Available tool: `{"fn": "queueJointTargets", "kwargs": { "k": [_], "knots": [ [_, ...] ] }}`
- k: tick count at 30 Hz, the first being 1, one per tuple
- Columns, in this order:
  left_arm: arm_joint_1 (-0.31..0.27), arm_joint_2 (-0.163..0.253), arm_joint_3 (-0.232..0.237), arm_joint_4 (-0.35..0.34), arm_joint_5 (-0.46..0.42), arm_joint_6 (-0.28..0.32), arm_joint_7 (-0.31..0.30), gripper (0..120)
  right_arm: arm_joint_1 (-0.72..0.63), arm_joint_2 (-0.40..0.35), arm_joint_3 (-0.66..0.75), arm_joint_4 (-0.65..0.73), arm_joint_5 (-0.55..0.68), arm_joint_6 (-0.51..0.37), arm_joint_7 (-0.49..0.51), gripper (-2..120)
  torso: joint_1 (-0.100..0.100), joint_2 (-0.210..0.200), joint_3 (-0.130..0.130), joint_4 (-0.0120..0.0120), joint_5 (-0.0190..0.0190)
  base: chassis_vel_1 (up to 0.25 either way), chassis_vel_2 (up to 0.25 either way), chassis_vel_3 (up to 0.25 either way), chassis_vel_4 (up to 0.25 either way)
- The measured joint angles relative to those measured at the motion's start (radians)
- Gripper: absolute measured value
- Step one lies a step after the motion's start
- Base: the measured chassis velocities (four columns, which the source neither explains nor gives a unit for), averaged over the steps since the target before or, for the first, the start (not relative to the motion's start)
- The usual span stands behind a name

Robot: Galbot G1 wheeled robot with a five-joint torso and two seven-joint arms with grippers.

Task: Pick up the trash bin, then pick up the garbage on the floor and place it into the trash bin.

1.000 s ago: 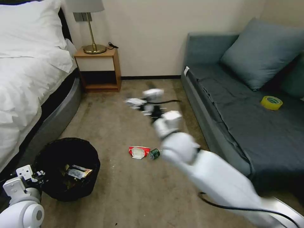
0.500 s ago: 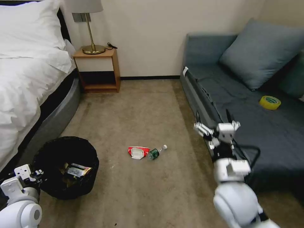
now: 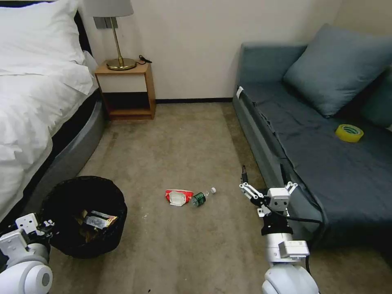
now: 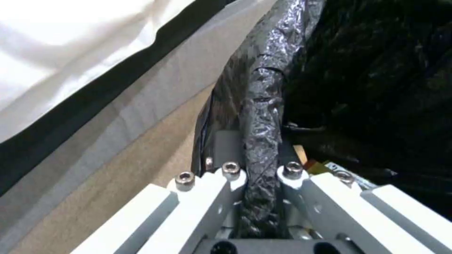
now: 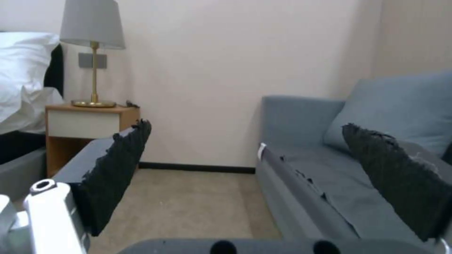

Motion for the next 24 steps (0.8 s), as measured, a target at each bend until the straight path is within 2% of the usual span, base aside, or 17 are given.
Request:
{"fn": "queueJointTargets", "kwargs": {
  "k": [24],
  "knots": [
    [-0.003,-0.004,-0.008,0.004,0.002,-0.004,-0.001,1,0.070,-0.019,-0.046,-0.050,0.035,-0.030,0.016,100,0.000,0.000,0.000,-0.0002,0.0000,-0.189,0.191,0.182,-0.181]
  ]
}}
